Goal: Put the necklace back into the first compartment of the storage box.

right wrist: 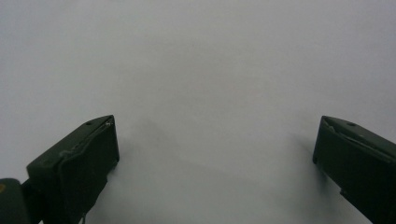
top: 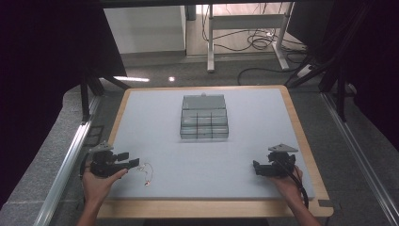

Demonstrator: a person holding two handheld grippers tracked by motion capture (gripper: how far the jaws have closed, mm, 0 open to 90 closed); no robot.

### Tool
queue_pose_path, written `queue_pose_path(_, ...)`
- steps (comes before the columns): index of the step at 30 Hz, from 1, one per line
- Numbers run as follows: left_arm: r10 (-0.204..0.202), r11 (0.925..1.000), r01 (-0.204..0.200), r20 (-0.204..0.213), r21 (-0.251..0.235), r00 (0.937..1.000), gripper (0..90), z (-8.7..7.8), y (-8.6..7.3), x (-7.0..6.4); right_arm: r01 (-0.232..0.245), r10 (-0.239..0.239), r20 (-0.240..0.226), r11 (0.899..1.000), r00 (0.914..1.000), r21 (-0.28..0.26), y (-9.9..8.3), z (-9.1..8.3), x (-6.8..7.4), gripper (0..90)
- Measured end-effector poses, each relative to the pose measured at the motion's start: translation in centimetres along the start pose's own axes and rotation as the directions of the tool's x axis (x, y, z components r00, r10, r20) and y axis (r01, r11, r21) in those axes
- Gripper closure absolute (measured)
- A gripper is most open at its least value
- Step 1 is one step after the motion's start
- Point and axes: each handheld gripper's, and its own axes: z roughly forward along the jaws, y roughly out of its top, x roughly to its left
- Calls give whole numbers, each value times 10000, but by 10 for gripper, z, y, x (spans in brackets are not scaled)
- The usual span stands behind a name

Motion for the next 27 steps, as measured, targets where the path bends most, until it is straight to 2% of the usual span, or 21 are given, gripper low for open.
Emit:
queue_pose_path(5, 241, 9995, -240, -6, 198, 9997, 365, 1, 1, -8, 176, -176, -144, 9998, 9997, 15, -2, -3, -2, 6)
queue_pose_path(14, 502, 9972, -500, -34, 554, 9987, 371, 3, -4, -9, 254, -251, -223, 9996, 9994, 120, 0, -2, -2, 9)
queue_pose_path(24, 605, 9969, -604, -9, 500, 9982, 375, 1, -3, -11, 311, -308, -289, 9995, 9991, 70, -1, -2, -2, 13)
queue_pose_path(27, 610, 9977, -616, 210, 297, 9979, 379, -6, 0, -16, 354, -353, -311, 9994, 9989, 29, -1, -3, -3, 17)
